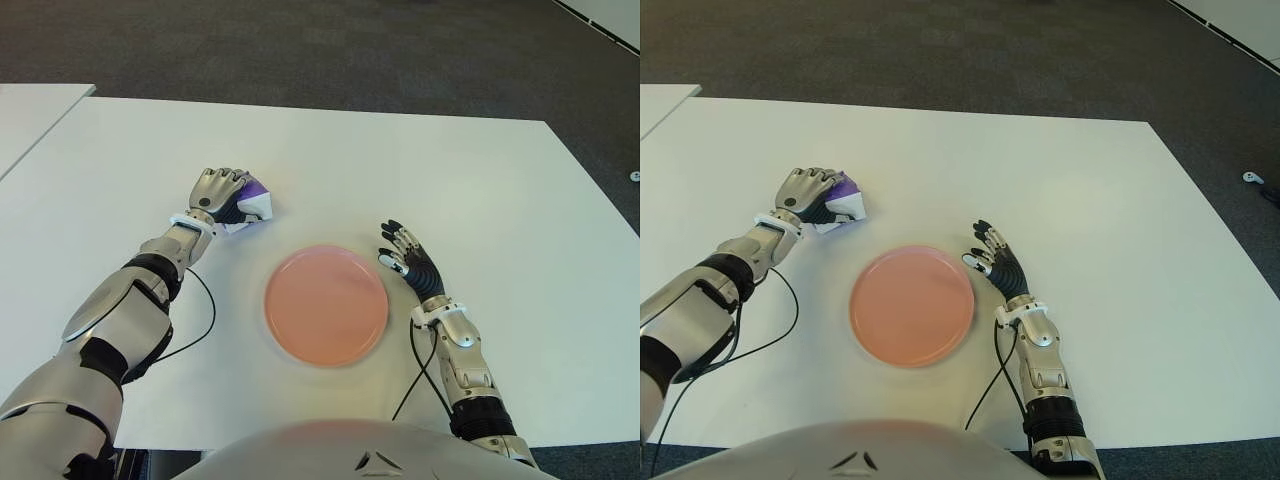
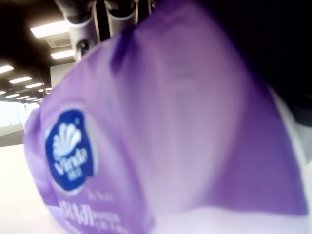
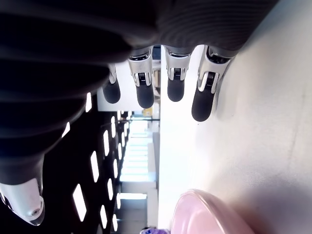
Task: Put the tissue paper into the plate.
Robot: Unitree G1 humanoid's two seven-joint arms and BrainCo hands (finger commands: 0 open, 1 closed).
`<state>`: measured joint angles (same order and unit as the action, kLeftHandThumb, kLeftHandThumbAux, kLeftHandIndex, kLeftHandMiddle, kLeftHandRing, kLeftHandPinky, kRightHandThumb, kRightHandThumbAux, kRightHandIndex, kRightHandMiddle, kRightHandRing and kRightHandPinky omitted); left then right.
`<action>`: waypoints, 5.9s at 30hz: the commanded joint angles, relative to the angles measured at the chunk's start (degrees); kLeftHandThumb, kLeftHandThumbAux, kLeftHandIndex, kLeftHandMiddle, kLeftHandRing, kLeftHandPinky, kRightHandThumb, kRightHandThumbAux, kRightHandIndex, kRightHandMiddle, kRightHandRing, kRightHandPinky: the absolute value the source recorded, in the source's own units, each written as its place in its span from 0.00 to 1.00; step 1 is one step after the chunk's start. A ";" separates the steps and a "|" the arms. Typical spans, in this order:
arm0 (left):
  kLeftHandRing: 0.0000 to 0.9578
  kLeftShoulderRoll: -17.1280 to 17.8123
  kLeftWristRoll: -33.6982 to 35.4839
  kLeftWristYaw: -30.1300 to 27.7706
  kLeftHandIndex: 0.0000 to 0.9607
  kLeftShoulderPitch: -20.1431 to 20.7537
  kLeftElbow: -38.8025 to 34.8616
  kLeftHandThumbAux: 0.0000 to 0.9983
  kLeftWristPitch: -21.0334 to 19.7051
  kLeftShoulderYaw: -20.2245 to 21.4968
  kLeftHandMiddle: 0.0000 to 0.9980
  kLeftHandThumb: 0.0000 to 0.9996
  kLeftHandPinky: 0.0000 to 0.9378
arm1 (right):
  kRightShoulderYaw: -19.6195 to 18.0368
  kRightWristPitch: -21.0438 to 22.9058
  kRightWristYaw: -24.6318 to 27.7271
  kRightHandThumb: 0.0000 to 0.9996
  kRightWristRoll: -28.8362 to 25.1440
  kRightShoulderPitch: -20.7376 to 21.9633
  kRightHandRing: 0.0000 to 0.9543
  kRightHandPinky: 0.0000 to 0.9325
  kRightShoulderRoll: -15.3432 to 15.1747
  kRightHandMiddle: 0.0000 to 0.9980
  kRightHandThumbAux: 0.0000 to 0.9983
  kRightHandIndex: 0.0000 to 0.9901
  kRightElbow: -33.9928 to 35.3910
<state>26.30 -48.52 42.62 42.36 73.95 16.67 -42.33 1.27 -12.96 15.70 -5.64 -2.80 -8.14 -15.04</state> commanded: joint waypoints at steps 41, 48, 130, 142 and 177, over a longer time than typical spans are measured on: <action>0.88 13.74 18.30 -17.78 0.46 -20.50 -62.13 0.70 19.73 16.23 0.85 0.74 0.90 | -0.21 2.50 -1.91 0.00 1.06 -0.54 0.05 0.00 1.17 0.10 0.59 0.05 -8.89; 0.88 15.52 24.81 -28.13 0.46 -25.75 -72.52 0.70 19.47 16.89 0.85 0.74 0.89 | -0.21 1.74 -2.76 0.00 1.41 0.02 0.04 0.00 1.31 0.08 0.57 0.04 -10.06; 0.86 -2.17 -4.21 -23.15 0.46 -22.79 -54.69 0.70 25.61 15.38 0.82 0.73 0.87 | -1.84 -0.41 -1.91 0.00 0.25 2.89 0.00 0.00 3.15 0.01 0.67 0.00 -16.40; 0.84 -1.10 0.53 -26.15 0.46 -24.55 -54.59 0.70 28.10 15.45 0.81 0.73 0.82 | -1.88 0.25 -1.49 0.00 0.13 2.75 0.00 0.00 3.04 0.00 0.67 0.00 -15.72; 0.00 11.33 4.79 -59.07 0.00 -32.24 -75.73 0.28 20.26 15.42 0.00 0.02 0.00 | -2.22 0.34 -1.75 0.00 0.42 3.28 0.00 0.00 2.74 0.00 0.73 0.00 -16.63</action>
<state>36.78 -40.12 -15.67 12.29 -3.40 37.39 -25.79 -1.46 -18.66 14.04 -5.94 5.01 -5.68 -26.59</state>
